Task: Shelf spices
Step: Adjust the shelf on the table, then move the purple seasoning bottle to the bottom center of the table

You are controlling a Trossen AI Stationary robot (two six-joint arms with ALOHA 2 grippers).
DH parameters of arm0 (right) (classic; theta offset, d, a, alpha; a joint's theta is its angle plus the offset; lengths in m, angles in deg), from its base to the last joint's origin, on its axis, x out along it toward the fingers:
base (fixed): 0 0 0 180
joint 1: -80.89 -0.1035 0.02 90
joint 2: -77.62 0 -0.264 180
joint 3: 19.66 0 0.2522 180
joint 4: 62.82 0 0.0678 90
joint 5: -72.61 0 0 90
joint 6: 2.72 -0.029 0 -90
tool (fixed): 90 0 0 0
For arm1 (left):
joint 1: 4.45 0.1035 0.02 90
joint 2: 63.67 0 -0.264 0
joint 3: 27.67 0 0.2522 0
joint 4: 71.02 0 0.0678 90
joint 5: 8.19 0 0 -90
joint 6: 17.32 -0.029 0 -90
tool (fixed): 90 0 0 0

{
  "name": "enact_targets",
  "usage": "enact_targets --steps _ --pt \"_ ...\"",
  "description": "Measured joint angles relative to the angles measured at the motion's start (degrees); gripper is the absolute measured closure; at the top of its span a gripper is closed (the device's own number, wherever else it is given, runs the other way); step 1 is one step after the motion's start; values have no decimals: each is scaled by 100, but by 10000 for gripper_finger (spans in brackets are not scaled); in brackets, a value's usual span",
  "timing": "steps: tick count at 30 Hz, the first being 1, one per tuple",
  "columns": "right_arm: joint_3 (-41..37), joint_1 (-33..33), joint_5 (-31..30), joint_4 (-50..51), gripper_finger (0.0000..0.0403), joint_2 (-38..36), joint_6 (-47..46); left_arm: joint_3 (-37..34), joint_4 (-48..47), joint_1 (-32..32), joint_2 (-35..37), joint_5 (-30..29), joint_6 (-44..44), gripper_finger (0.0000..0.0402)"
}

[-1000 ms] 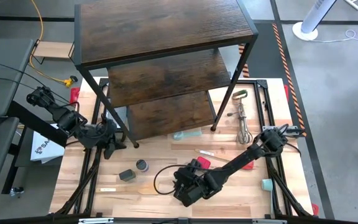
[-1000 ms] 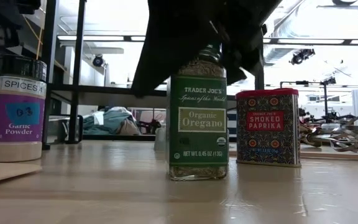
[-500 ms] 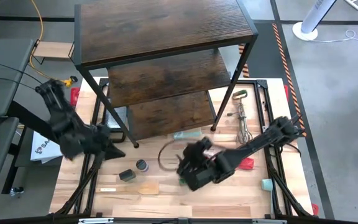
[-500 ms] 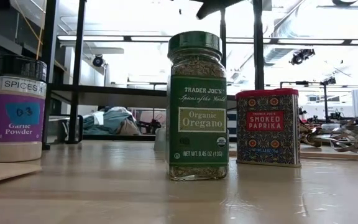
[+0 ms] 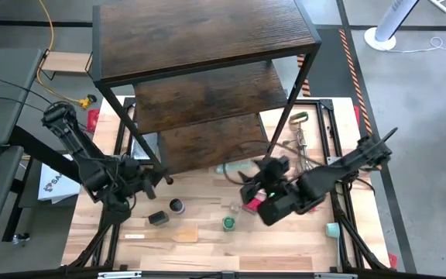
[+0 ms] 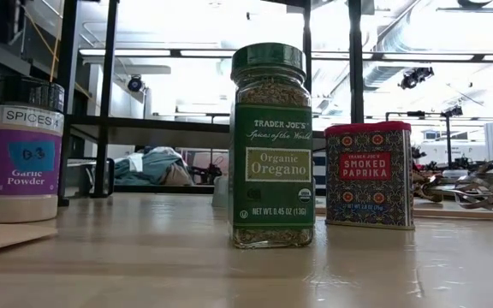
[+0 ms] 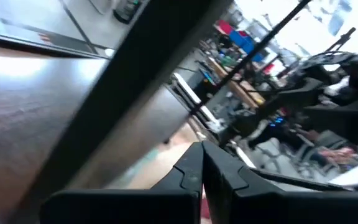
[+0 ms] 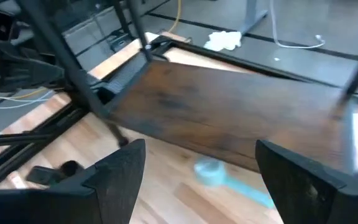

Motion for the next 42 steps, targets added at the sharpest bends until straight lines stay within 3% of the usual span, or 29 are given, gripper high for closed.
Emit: enact_targets --steps 8,12,22,28,32,35,42 --pt "-2 -450 26 1710 102 -477 -1501 4 -838 530 635 156 -115 401" --pt "-17 -772 385 2708 102 -434 -2524 4 -1498 840 1137 177 -127 401" --pt "-788 -121 45 2401 120 -400 -3992 4 -1941 1425 1959 538 -765 401" --pt "-798 -119 -103 1841 123 -424 -3431 4 -1734 1492 2213 811 -1346 401" --pt "-789 -259 -85 1364 123 -446 -2901 4 -1140 1475 2328 1628 -2057 401" --pt "-789 -372 -49 1088 123 -444 -2605 4 -472 1368 2383 2778 -2719 401" --pt "-787 -608 377 520 124 -444 -2314 4 -190 847 2246 5064 -2808 401"
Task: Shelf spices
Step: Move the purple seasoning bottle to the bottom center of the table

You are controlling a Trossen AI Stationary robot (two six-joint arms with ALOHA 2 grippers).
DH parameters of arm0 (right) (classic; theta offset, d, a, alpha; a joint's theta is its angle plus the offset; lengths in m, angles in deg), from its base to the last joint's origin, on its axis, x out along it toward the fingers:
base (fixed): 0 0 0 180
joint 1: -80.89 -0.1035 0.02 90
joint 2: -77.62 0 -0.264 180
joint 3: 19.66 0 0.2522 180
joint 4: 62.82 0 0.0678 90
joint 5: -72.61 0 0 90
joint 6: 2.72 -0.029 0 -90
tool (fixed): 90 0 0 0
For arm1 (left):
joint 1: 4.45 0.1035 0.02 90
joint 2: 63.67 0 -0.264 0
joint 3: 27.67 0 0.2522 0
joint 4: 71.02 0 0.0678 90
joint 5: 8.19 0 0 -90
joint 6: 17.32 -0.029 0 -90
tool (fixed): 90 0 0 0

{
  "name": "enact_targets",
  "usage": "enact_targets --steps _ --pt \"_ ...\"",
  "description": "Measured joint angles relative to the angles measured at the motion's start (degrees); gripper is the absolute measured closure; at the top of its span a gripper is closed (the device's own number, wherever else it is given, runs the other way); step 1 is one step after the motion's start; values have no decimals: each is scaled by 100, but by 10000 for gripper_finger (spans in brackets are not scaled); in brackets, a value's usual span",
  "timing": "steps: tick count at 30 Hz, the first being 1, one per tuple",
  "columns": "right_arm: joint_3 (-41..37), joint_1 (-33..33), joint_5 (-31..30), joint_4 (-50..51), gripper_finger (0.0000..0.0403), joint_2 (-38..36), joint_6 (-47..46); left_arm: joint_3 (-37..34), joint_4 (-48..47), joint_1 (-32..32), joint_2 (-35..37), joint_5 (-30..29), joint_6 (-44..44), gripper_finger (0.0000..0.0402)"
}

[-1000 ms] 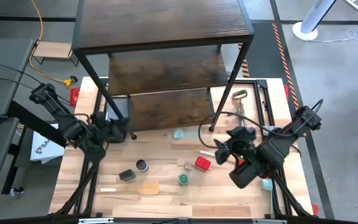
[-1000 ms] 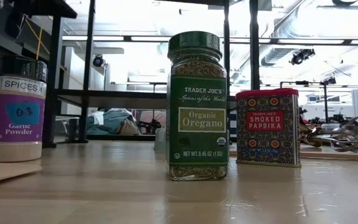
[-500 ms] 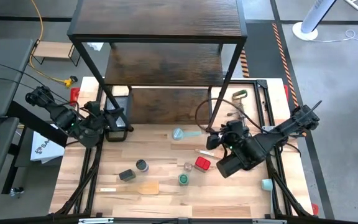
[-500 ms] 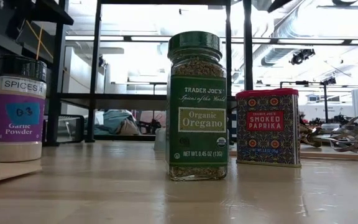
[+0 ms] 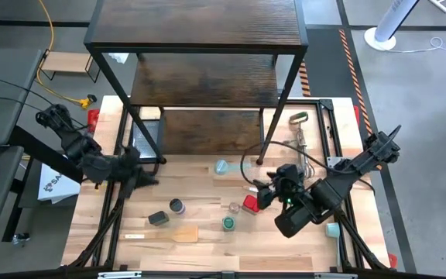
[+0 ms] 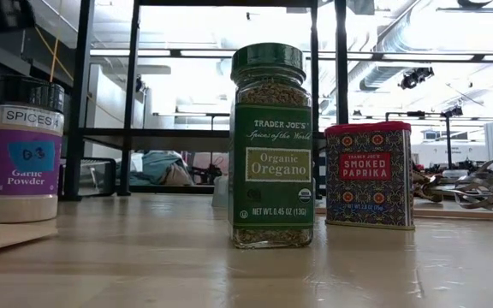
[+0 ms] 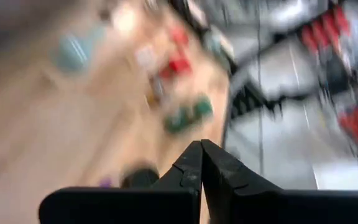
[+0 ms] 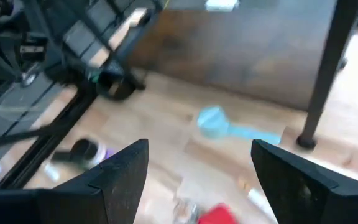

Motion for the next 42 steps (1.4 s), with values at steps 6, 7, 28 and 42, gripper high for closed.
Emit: enact_targets --steps 6,7,28,42 --pt "0 -59 641 -451 124 1 547 0 -176 -444 -459 279 277 401" --pt "0 -59 662 -489 124 13 548 0 -181 -473 -573 176 293 401" --pt "0 -307 1426 -1448 400 887 667 452 1464 1609 -2541 1771 134 401" --pt "0 -586 1462 -1499 402 833 495 2054 -865 3097 -4865 3933 -1928 401"
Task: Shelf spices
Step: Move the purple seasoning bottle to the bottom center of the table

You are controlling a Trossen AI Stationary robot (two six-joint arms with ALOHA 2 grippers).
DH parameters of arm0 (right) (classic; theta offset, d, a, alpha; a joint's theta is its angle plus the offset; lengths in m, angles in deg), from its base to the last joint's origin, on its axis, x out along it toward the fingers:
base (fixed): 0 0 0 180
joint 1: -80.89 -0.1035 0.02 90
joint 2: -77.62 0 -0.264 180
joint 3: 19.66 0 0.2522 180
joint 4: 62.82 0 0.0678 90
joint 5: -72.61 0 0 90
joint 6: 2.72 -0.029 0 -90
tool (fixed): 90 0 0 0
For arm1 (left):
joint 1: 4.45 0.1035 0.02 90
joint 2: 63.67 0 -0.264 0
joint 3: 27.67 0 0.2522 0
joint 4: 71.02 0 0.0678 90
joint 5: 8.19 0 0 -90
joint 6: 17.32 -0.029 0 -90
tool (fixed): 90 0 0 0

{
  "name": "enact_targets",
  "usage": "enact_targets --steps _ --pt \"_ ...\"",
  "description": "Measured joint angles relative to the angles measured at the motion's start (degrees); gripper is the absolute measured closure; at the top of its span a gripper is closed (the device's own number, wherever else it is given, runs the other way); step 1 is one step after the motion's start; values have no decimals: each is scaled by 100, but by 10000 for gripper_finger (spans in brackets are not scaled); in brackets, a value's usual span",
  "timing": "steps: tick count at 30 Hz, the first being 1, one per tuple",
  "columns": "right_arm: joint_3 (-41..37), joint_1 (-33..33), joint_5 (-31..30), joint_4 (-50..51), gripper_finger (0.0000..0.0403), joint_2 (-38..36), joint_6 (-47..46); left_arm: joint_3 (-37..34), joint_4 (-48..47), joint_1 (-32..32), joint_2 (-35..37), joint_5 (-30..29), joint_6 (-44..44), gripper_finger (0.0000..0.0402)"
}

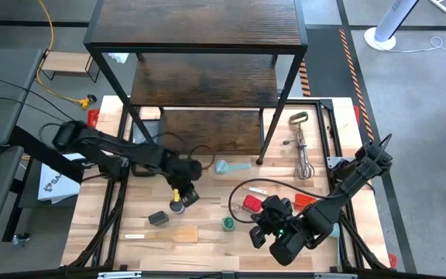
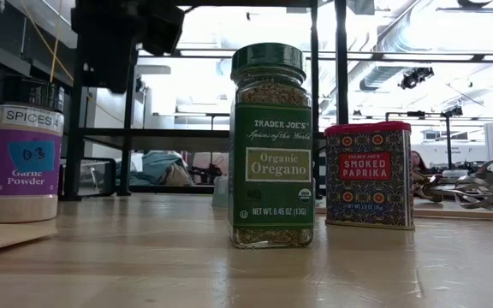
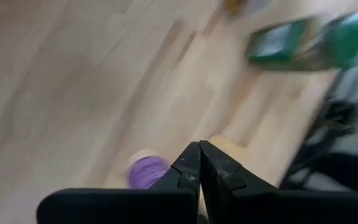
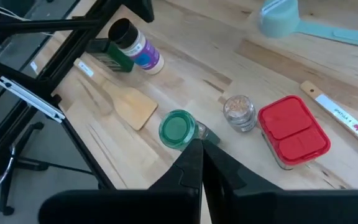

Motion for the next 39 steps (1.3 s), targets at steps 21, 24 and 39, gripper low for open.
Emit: enact_targets --steps 21,24,39 --pt "0 -6 -112 -65 403 0 2 162 158 -68 -464 -193 -392 401" --pt "0 -6 -113 -81 403 0 2 160 117 -88 -464 -214 -396 401" --pt "0 -4 -185 -130 403 0 137 160 92 -251 -464 -263 -448 401"
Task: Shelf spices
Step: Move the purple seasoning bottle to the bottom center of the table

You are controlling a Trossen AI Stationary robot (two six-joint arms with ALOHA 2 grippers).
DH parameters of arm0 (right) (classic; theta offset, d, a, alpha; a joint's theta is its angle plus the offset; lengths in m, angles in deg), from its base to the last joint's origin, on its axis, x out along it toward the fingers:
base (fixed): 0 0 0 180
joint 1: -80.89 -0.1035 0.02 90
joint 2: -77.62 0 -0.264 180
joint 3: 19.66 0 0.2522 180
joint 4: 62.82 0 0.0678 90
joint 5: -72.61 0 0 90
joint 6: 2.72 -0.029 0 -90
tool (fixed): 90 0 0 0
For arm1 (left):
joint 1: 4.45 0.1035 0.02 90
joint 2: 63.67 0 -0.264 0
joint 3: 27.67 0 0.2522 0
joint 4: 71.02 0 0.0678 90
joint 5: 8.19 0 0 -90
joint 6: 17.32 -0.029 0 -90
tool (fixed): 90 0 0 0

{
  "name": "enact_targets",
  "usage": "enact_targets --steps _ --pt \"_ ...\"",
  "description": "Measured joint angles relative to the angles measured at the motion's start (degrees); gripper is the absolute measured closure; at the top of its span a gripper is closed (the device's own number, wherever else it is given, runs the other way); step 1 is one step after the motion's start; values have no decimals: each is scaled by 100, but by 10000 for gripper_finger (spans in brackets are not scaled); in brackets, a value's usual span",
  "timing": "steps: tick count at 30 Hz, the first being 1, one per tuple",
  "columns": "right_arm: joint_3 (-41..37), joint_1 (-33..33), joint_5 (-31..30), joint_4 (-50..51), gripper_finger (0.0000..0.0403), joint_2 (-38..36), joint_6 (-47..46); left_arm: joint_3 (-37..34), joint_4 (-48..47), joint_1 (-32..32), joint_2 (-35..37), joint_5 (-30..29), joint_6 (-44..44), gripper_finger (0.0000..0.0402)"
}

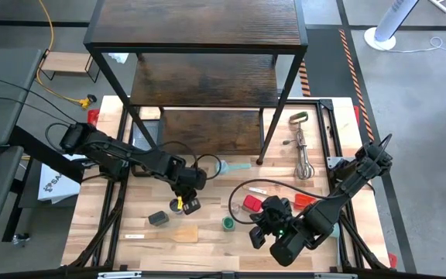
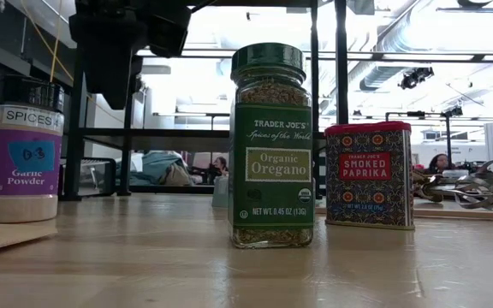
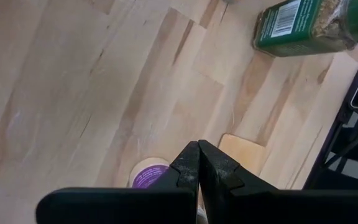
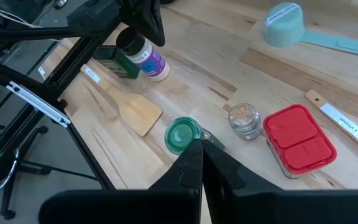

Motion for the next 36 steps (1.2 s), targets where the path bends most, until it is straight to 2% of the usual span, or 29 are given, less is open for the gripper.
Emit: enact_targets --steps 3,9,17,21,29,36 --pt "0 -1 -1 -33 403 0 16 14 -486 0 98 -30 -99 401" --pt "0 -1 0 -38 403 0 16 11 -1940 -27 603 -559 -33 402" --pt "0 -2 2 -39 403 0 59 -197 -2264 -481 780 -251 273 401" --pt "0 0 2 -41 403 0 59 -547 -2078 -697 758 -226 663 401" --pt "0 13 7 -39 403 2 61 -837 -702 -791 767 -10 1160 401" --pt "0 13 10 -40 403 2 59 -878 146 -793 703 32 1334 402"
